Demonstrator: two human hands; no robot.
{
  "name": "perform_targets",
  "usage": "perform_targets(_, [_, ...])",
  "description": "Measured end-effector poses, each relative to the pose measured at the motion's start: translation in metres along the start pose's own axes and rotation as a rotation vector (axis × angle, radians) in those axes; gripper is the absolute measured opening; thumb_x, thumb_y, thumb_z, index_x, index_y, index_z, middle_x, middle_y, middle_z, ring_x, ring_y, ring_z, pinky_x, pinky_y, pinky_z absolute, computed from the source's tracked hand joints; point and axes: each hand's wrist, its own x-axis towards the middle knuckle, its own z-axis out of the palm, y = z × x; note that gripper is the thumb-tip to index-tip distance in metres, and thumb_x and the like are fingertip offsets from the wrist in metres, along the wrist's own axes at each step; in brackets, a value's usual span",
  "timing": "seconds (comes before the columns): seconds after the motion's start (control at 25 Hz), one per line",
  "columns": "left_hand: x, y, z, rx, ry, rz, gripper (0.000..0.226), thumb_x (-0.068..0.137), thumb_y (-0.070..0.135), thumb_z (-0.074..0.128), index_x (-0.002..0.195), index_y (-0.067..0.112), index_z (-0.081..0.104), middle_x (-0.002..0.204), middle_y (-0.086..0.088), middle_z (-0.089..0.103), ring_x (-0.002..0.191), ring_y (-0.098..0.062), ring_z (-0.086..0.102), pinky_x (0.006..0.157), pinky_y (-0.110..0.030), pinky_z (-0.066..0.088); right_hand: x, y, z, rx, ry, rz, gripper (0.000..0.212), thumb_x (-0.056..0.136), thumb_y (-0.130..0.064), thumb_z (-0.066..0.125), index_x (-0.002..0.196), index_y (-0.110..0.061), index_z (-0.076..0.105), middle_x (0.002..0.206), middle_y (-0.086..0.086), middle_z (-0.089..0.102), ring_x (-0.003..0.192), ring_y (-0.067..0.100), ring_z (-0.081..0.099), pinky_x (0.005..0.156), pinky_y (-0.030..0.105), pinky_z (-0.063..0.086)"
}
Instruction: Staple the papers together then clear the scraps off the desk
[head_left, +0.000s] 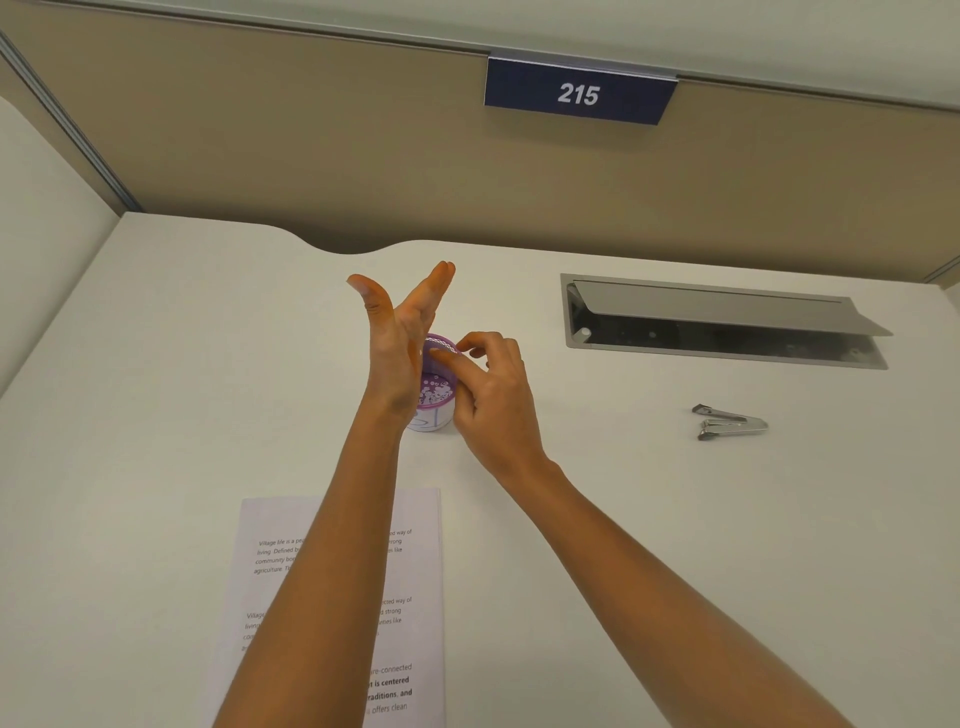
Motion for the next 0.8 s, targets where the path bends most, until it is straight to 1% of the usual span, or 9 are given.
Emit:
perform_targets(0.08, [-0.001,0.0,0.0,0.003,-0.007,0.003,0.134,0.039,0.103,0.028,0.148,0.026,0.04,0.153,0.01,0.041,0.144,-0.012,0.032,0.113,-0.027,0.036,0.001,-0.003,0.001,-0.01,0.017,-0.043,0.037,0.084,-0.027,0.064,0.117,-0.01,0.068,0.113,0.011,0.065,0.1,0.027,0.061,0.086,0.03,0.053])
perform_targets(0.12, [-0.003,0.002,0.001,-0.002,-0.013,0.001,0.135,0.038,0.103,0.029,0.149,0.026,0.038,0.154,0.01,0.04,0.144,-0.012,0.031,0.099,-0.015,0.046,0.001,-0.004,0.002,-0.021,0.019,-0.06,0.036,0.083,-0.025,0.065,0.116,-0.01,0.068,0.113,0.011,0.065,0.1,0.028,0.061,0.085,0.031,0.054])
perform_targets(0.16, [-0.004,0.004,0.002,-0.003,-0.017,0.002,0.135,0.038,0.103,0.03,0.149,0.027,0.036,0.155,0.01,0.038,0.144,-0.013,0.031,0.088,-0.007,0.048,0.0,-0.003,0.003,-0.036,0.018,-0.071,0.035,0.083,-0.025,0.066,0.115,-0.01,0.068,0.112,0.012,0.066,0.099,0.028,0.062,0.085,0.031,0.053])
perform_targets(0.2, [-0.004,0.005,0.002,0.006,-0.02,0.004,0.134,0.038,0.103,0.029,0.15,0.029,0.034,0.155,0.012,0.037,0.145,-0.012,0.03,0.088,-0.006,0.046,0.0,-0.002,0.004,-0.049,0.01,-0.068,0.034,0.083,-0.026,0.066,0.114,-0.011,0.069,0.112,0.011,0.066,0.099,0.027,0.061,0.085,0.03,0.053])
perform_targets(0.28, [-0.003,0.006,0.002,0.031,-0.036,0.011,0.131,0.039,0.103,0.026,0.15,0.035,0.031,0.155,0.016,0.036,0.147,-0.012,0.027,0.111,-0.024,0.03,0.002,-0.003,0.002,-0.059,-0.002,-0.029,0.033,0.084,-0.031,0.063,0.11,-0.012,0.07,0.114,0.009,0.065,0.1,0.025,0.06,0.085,0.029,0.052])
perform_targets(0.32, [-0.002,0.005,0.002,0.043,-0.045,0.016,0.127,0.041,0.103,0.023,0.15,0.038,0.029,0.155,0.018,0.035,0.147,-0.012,0.025,0.117,-0.035,0.019,0.003,-0.002,0.0,-0.063,0.009,-0.019,0.032,0.085,-0.031,0.062,0.109,-0.012,0.07,0.113,0.009,0.065,0.1,0.024,0.06,0.085,0.028,0.052])
perform_targets(0.44, [-0.002,0.002,0.001,0.064,-0.074,0.023,0.116,0.048,0.099,0.018,0.15,0.044,0.023,0.157,0.02,0.03,0.149,-0.012,0.02,0.12,-0.049,0.008,0.007,-0.005,-0.002,-0.07,0.058,-0.035,0.024,0.085,-0.024,0.065,0.105,-0.012,0.071,0.11,0.008,0.065,0.098,0.023,0.06,0.082,0.026,0.05])
perform_targets(0.68, [-0.004,0.007,0.0,0.069,-0.101,0.014,0.119,0.046,0.102,0.02,0.151,0.045,0.02,0.159,0.02,0.025,0.15,-0.012,0.016,0.121,-0.054,0.007,0.012,-0.009,-0.002,-0.025,0.049,-0.024,0.022,0.084,-0.023,0.067,0.103,-0.013,0.072,0.108,0.007,0.066,0.097,0.023,0.06,0.084,0.025,0.048])
perform_targets(0.8, [-0.002,0.01,-0.001,0.045,-0.103,-0.009,0.124,0.04,0.104,0.022,0.15,0.046,0.02,0.158,0.02,0.026,0.15,-0.013,0.016,0.119,-0.048,0.011,0.011,-0.007,-0.003,-0.073,0.011,-0.037,0.024,0.083,-0.026,0.064,0.102,-0.013,0.072,0.11,0.008,0.066,0.098,0.024,0.06,0.083,0.024,0.046])
